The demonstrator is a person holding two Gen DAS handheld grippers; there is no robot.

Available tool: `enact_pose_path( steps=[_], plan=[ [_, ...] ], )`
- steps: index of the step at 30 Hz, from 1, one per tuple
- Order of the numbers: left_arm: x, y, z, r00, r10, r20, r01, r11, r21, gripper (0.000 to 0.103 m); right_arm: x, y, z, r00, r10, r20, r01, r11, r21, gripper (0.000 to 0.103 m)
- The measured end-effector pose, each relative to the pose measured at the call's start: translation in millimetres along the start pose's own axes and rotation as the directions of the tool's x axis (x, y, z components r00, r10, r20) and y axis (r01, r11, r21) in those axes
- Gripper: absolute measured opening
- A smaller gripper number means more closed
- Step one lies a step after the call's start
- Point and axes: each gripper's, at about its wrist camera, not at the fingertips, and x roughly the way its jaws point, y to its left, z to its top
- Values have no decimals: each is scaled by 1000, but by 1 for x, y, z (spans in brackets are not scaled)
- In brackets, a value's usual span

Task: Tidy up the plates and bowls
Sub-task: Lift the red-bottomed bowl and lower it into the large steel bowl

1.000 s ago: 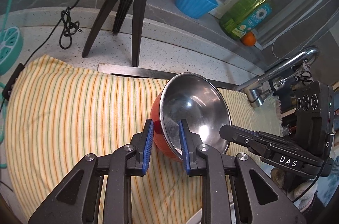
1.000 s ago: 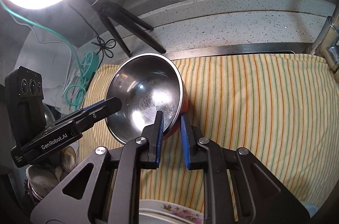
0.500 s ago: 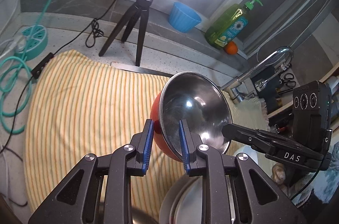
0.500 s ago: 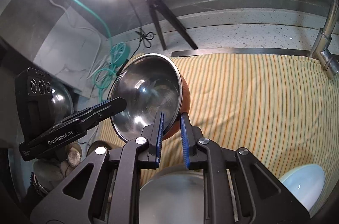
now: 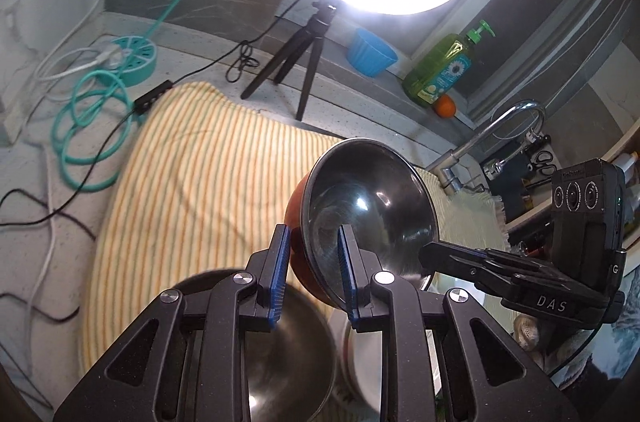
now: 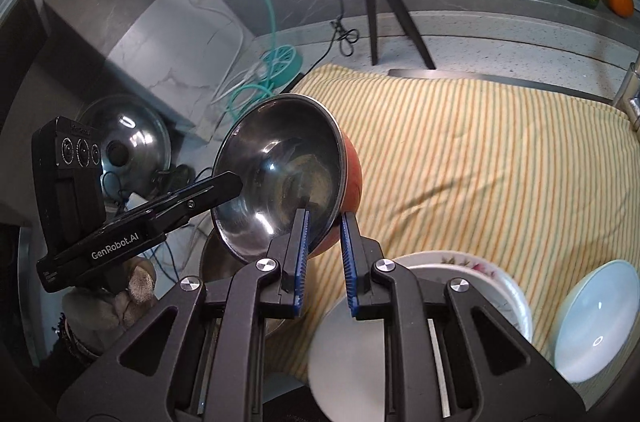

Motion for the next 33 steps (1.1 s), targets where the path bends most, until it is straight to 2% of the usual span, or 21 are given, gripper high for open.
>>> enact_pose_path(
  steps=[10,19,33],
  plan=[
    [-31,25,-35,999,42,4,-42,997,-68,21,23,30,-31,996,32,-87,-36,998,-50,16],
    [-35,42,-64,997,67,-25,-70,989,-127,21,46,37,-52,988,25,-151,-35,997,-65,16],
    [-29,55,-76,994,95,-59,-103,985,-141,21,68,44,-58,982,-14,-188,-4,995,-98,17]
  ],
)
